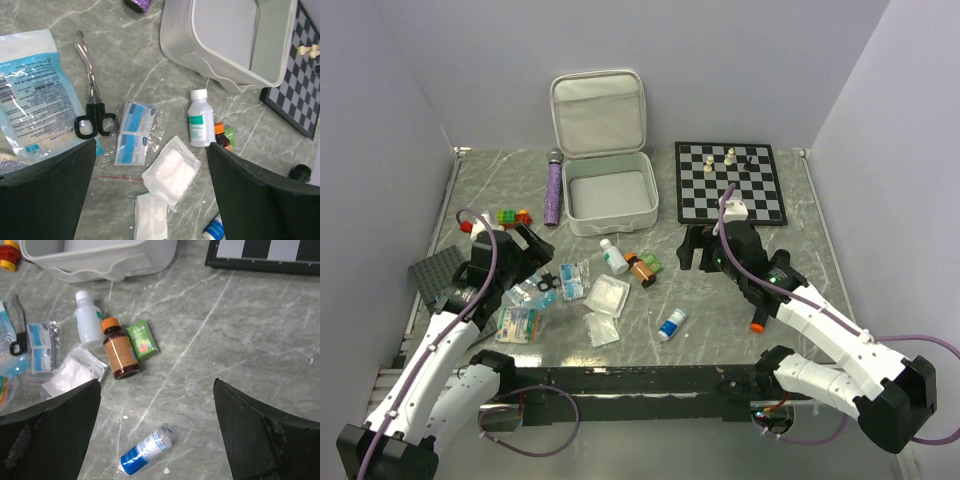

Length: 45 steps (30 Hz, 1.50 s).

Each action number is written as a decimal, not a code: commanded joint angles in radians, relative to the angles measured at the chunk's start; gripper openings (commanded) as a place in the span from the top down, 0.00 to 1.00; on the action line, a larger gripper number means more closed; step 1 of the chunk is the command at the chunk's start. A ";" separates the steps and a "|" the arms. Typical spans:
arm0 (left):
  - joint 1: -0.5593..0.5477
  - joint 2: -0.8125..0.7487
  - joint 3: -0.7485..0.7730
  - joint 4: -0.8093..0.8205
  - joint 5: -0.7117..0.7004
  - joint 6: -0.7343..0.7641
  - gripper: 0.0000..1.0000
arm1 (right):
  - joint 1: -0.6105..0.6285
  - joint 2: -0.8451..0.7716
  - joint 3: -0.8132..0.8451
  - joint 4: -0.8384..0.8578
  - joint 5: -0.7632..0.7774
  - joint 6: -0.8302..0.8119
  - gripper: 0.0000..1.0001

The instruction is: Organize the medicine kit

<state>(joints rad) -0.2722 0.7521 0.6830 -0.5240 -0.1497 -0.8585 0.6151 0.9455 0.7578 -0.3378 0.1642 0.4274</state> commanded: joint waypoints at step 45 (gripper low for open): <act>-0.266 0.154 -0.057 0.168 0.050 -0.051 0.05 | -0.204 1.133 0.915 -0.106 -0.158 0.077 0.46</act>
<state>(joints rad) -0.5335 0.8936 0.6060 -0.3988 -0.0868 -0.8970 0.4217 2.1136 1.7264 -0.4618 0.0151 0.4881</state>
